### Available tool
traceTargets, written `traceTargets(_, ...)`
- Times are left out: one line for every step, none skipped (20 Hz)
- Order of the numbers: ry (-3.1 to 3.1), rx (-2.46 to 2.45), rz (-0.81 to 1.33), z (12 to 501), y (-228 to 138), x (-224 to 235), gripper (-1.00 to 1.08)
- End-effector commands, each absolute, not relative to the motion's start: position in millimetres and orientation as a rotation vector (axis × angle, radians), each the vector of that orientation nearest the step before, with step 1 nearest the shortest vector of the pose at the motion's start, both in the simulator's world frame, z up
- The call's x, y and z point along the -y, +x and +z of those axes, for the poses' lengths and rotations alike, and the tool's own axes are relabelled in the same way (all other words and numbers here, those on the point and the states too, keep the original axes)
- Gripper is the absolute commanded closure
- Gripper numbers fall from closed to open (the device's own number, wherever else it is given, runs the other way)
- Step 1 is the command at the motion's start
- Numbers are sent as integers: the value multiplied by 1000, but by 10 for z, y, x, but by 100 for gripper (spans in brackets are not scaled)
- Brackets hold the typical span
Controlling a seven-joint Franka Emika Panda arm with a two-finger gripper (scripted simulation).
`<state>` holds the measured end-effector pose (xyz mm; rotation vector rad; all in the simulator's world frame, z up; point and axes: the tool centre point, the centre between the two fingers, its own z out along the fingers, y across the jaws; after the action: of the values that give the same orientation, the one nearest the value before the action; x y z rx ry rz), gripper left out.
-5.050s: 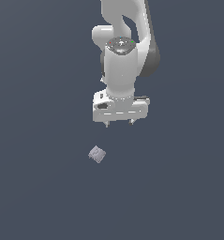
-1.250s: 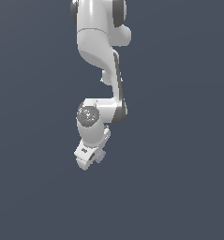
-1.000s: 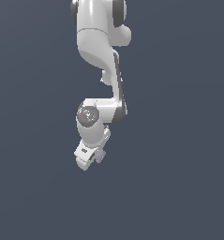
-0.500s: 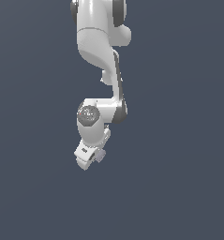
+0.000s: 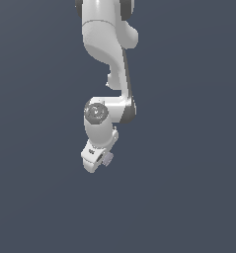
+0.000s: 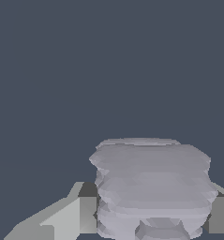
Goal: Pick up the object and move it to a goal position.
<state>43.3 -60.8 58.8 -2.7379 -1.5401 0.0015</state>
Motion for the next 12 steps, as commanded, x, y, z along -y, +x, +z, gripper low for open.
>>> traceTargets(-2738, 1541, 1, 669, 351, 564, 108)
traceTargets(-2738, 1541, 1, 706, 311, 544, 108)
traceTargets(-2739, 1541, 1, 746, 268, 522, 108)
traceTargets(-2739, 1541, 1, 789, 221, 498, 108)
traceTargets(-2739, 1541, 1, 835, 171, 473, 108)
traceTargets(-2739, 1541, 1, 885, 117, 446, 108)
traceTargets(-2739, 1541, 2, 936, 62, 417, 108)
traceTargets(-2739, 1541, 2, 990, 4, 388, 108)
traceTargets(-2739, 1541, 2, 1045, -55, 358, 108)
traceTargets(-2739, 1541, 2, 1101, -115, 327, 108)
traceTargets(-2739, 1541, 2, 1158, -175, 296, 108)
traceTargets(-2739, 1541, 2, 1215, -236, 265, 108)
